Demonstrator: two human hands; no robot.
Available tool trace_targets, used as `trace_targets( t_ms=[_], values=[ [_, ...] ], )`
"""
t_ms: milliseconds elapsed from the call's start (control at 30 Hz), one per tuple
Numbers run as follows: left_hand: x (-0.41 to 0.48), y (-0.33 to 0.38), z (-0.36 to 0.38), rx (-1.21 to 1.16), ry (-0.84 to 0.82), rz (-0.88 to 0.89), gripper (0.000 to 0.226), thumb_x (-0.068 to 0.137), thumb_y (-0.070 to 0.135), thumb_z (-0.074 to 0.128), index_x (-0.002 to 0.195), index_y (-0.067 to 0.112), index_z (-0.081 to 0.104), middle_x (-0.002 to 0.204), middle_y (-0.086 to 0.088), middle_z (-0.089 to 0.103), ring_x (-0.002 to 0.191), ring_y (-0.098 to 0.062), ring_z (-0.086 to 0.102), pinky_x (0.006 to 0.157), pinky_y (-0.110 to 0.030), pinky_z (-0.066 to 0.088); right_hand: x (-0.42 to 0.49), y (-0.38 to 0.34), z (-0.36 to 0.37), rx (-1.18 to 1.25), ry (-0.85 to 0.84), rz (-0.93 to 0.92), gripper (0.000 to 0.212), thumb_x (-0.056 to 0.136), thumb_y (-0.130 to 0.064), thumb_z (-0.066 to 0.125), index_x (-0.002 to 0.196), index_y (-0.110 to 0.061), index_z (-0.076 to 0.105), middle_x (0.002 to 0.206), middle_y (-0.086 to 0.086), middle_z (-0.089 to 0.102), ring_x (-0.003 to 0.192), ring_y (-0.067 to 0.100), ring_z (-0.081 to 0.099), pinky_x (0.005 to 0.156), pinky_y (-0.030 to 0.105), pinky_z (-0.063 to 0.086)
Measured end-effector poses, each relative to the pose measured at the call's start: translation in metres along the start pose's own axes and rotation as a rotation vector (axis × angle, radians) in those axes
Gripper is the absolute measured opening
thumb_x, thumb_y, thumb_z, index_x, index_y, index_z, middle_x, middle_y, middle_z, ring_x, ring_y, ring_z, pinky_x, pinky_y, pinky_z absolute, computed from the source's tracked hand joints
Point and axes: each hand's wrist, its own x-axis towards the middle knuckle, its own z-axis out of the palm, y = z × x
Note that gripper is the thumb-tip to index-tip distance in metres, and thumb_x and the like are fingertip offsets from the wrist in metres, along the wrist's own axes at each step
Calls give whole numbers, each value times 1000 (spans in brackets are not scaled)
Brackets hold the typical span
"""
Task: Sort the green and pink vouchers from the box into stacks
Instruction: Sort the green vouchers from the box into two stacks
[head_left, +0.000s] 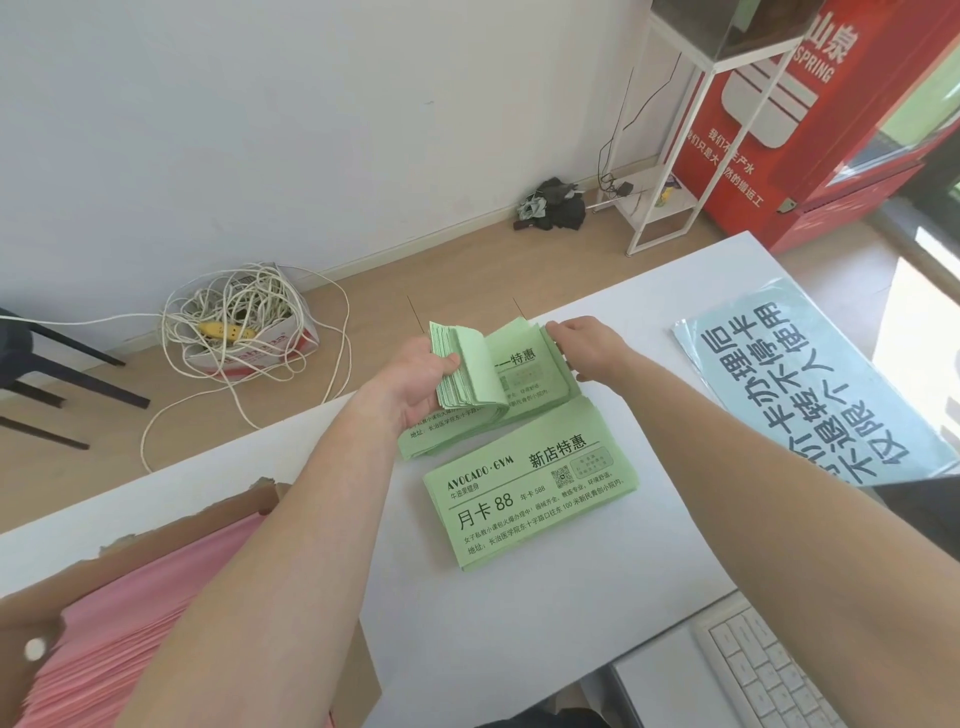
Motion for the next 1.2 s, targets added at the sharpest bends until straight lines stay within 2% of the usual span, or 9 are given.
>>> trace_targets(
  t_ms=[100,200,300,433,700,800,900,1067,1200],
  values=[
    [-2,0,2,-4,10,3,36,104,-2,43,140,1,49,128,-22,64,109,-37,65,79,-46,57,0,4,1,-41,20,-16,37,99,-39,39,84,-10,56,82,6,56,75,25,51,70,34,40],
    [-1,-1,3,-11,9,6,36,104,-2,44,139,1,49,128,-22,64,109,-36,66,80,-48,57,0,6,0,-40,15,-7,44,99,-40,39,91,-3,61,87,6,61,75,24,53,69,33,42],
    [-2,-2,4,-5,6,14,34,104,-1,44,137,4,51,124,-19,66,103,-33,67,78,-46,58,-1,7,1,-41,-3,-2,46,96,-42,38,92,-2,60,88,7,59,73,24,51,67,34,40],
    [-3,-2,7,-7,-9,21,33,105,-2,41,136,2,53,122,-20,65,109,-35,66,84,-50,57,-2,8,1,-34,-9,19,56,98,-42,39,115,7,60,87,7,57,73,25,51,68,34,41],
    [-9,2,9,-33,-43,26,35,106,-5,35,137,2,49,120,-19,65,95,-29,68,60,-40,60,-3,7,2,-36,-6,23,56,99,-40,38,118,8,58,87,7,56,74,24,49,68,34,40],
    [-11,3,10,-57,-71,23,37,105,-7,34,138,3,49,117,-18,67,96,-30,69,65,-44,60,-3,7,2,-39,-9,23,54,99,-40,38,116,7,60,86,7,57,74,25,50,68,34,41],
    [-13,5,10,-70,-89,23,38,104,-9,32,136,2,50,107,-15,68,90,-27,70,59,-40,62,-4,8,3,-31,-12,19,55,99,-41,39,115,7,60,84,7,55,72,24,48,66,34,40],
    [-15,6,12,-72,-111,9,41,104,-10,30,139,2,45,118,-20,65,95,-29,68,63,-43,62,-5,9,4,-29,-4,18,54,100,-39,40,119,8,58,84,7,53,73,24,47,67,34,40],
    [-16,7,13,-101,-133,5,41,102,-12,30,137,-2,48,118,-22,66,95,-30,70,65,-45,64,-4,10,4,-25,-6,21,55,100,-39,40,118,9,58,83,7,51,73,23,46,67,34,38]
  ],
)
